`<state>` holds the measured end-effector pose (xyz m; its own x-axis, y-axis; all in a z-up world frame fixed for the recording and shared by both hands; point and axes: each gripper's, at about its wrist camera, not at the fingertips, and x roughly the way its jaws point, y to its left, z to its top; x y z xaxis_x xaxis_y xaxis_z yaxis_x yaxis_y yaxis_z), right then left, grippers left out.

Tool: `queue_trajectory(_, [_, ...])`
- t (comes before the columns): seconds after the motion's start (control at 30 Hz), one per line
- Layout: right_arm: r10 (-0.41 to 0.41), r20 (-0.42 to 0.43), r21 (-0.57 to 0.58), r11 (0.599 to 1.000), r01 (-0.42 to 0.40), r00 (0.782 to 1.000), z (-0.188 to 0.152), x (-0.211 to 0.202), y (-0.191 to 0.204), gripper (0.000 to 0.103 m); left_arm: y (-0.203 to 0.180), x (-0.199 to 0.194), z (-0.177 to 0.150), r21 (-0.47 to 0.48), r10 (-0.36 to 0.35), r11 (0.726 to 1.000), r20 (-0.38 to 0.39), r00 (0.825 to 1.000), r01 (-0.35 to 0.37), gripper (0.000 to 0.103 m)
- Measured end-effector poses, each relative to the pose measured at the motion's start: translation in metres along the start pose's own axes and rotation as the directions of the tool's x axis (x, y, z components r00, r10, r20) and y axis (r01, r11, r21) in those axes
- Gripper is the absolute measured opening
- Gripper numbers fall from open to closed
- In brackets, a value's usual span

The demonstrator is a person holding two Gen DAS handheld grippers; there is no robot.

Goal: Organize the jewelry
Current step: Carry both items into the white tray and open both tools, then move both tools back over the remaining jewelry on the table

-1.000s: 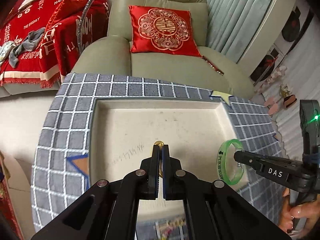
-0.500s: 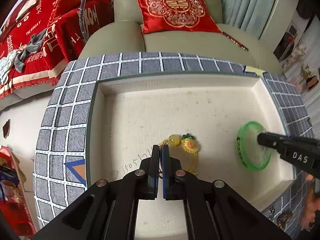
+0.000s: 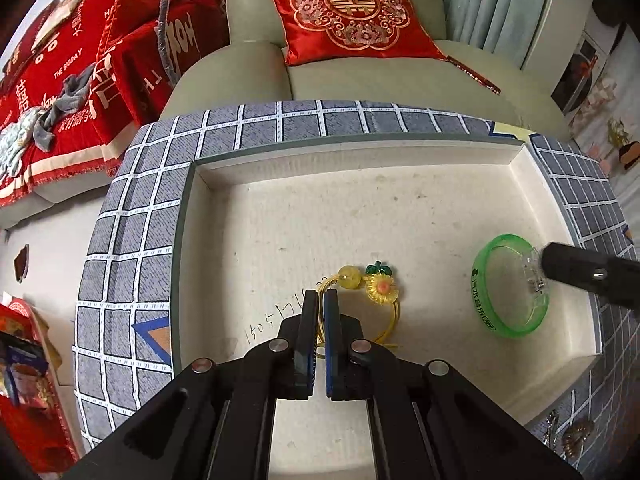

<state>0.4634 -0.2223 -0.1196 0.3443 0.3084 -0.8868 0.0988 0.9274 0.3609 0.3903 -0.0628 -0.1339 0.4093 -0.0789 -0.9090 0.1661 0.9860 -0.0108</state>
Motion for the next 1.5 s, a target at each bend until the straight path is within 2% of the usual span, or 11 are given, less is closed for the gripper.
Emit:
queue_trajectory(0.3, [0.04, 0.023, 0.082, 0.996, -0.042, 0.999, -0.026, -0.035, -0.015, 0.068, 0.001, -0.022, -0.002, 0.009, -0.018, 1.0, 0.036, 0.999, 0.018, 0.017])
queue_trajectory(0.4, [0.054, 0.034, 0.101, 0.993, -0.057, 0.998, -0.038, -0.043, -0.018, 0.079, 0.0, -0.03, -0.004, 0.016, -0.027, 1.0, 0.042, 0.999, 0.027, 0.02])
queue_trajectory(0.43, [0.056, 0.042, 0.106, 0.993, -0.06, 0.998, -0.042, -0.047, -0.019, 0.079, 0.0, -0.034, -0.005, 0.014, -0.032, 0.999, 0.044, 0.999, 0.031, 0.065])
queue_trajectory(0.47, [0.057, 0.045, 0.109, 0.992, -0.061, 0.997, -0.045, -0.05, -0.019, 0.079, 0.001, -0.036, -0.005, 0.008, -0.024, 1.0, 0.039, 0.999, 0.024, 0.103])
queue_trajectory(0.53, [0.06, 0.05, 0.116, 0.991, -0.066, 0.997, -0.051, -0.054, -0.021, 0.08, 0.001, -0.038, -0.007, -0.003, 0.005, 1.0, 0.063, 0.998, -0.005, 0.103])
queue_trajectory(0.63, [0.053, 0.074, 0.119, 0.991, -0.061, 0.996, -0.061, -0.065, -0.02, 0.091, 0.001, -0.037, -0.011, 0.003, 0.0, 1.0, 0.071, 0.997, 0.0, 0.103])
queue_trajectory(0.73, [0.039, 0.108, 0.112, 0.992, -0.051, 0.993, -0.067, -0.075, -0.02, 0.092, 0.0, -0.045, -0.018, 0.025, 0.018, 0.999, 0.101, 0.995, -0.021, 0.103])
queue_trajectory(0.8, [0.042, 0.153, 0.112, 0.992, -0.059, 0.987, -0.075, -0.085, -0.019, 0.103, 0.0, -0.05, -0.026, 0.036, 0.034, 0.999, 0.115, 0.993, -0.038, 0.103])
queue_trajectory(0.9, [0.047, 0.175, 0.11, 0.992, -0.067, 0.983, -0.083, -0.097, -0.018, 0.103, 0.003, -0.057, -0.039, 0.042, 0.026, 0.999, 0.112, 0.993, -0.031, 0.103])
queue_trajectory(1.17, [0.012, 0.071, 0.096, 0.995, -0.019, 0.997, -0.115, -0.107, -0.02, 0.103, 0.016, -0.04, -0.078, 0.046, -0.019, 0.999, -0.014, 1.0, 0.02, 0.103])
queue_trajectory(1.5, [-0.078, -0.08, 0.128, 0.988, 0.088, 0.994, -0.167, -0.084, -0.043, 0.103, 0.035, -0.009, -0.132, 0.024, 0.05, 0.999, -0.14, 0.989, -0.047, 0.103])
